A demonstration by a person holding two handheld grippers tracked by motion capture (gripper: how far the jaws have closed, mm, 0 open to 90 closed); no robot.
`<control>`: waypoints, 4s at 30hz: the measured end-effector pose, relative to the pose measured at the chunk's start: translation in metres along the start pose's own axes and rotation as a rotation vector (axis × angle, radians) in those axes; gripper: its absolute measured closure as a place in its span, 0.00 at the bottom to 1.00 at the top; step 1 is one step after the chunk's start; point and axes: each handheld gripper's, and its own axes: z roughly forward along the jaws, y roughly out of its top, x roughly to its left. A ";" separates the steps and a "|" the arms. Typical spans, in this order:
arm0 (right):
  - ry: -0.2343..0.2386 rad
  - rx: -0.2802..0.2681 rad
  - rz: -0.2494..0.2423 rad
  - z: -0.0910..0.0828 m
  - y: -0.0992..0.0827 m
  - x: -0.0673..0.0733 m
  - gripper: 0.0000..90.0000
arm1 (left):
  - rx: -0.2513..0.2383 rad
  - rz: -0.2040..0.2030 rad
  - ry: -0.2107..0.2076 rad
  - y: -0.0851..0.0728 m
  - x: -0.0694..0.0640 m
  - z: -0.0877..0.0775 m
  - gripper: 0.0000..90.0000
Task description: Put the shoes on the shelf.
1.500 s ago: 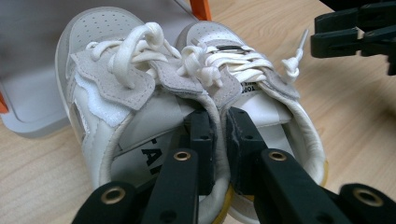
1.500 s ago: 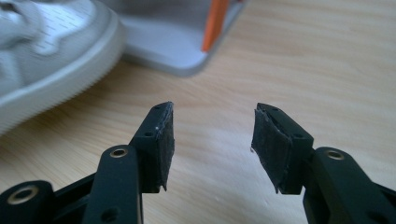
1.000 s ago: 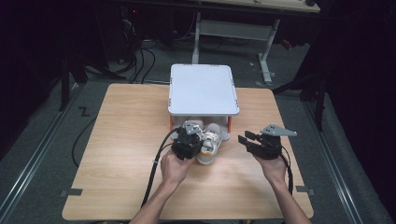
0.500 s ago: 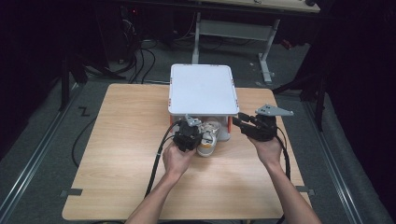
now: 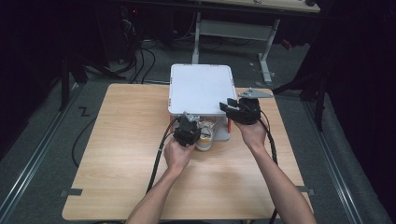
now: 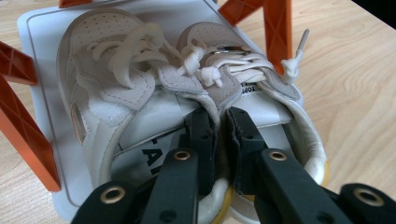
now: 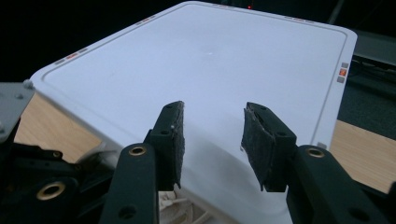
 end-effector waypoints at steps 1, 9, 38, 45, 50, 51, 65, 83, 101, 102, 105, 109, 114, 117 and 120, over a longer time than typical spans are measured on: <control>-0.002 -0.003 0.005 0.003 0.001 0.000 0.65 | -0.002 -0.003 0.001 0.000 0.000 0.001 0.91; -0.018 0.021 0.003 0.022 0.011 0.003 0.62 | -0.011 -0.013 0.015 0.001 0.001 0.012 0.91; -0.057 0.028 -0.039 0.030 0.005 0.000 0.59 | 0.006 0.002 0.083 0.007 0.001 0.026 0.61; -0.060 0.031 -0.041 0.030 0.005 0.000 0.59 | -0.046 -0.041 0.026 0.010 0.005 0.018 0.47; -0.062 0.031 -0.043 0.030 0.005 0.001 0.59 | -0.073 -0.032 0.004 0.012 0.002 0.011 0.42; -0.061 0.030 -0.044 0.030 0.005 0.001 0.59 | -0.073 -0.031 0.005 0.012 0.001 0.010 0.41; -0.063 0.029 -0.041 0.030 0.005 0.001 0.59 | -0.094 0.004 0.040 -0.008 -0.007 -0.033 0.22; -0.068 0.023 -0.043 0.031 0.005 0.002 0.59 | 0.033 -0.032 0.156 -0.041 -0.029 -0.001 0.18; -0.071 0.018 -0.044 0.031 0.004 0.002 0.59 | 0.021 -0.086 0.217 -0.026 -0.022 0.026 0.23; -0.071 0.017 -0.044 0.031 0.004 0.002 0.59 | 0.017 -0.086 0.214 -0.026 -0.020 0.027 0.23; -0.072 0.022 -0.039 0.031 0.004 0.002 0.59 | 0.007 -0.096 0.217 -0.026 -0.016 0.029 0.24; -0.077 0.026 -0.037 0.031 0.005 0.003 0.59 | -0.020 -0.117 0.222 -0.026 -0.014 0.034 0.26; -0.076 0.024 -0.034 0.031 0.005 0.003 0.59 | -0.050 -0.118 0.234 -0.026 -0.014 0.039 0.28; -0.076 0.024 -0.035 0.031 0.004 0.003 0.59 | -0.065 -0.123 0.237 -0.026 -0.013 0.043 0.29; -0.076 0.024 -0.034 0.032 0.004 0.003 0.59 | -0.054 -0.104 0.252 -0.021 -0.013 0.045 0.30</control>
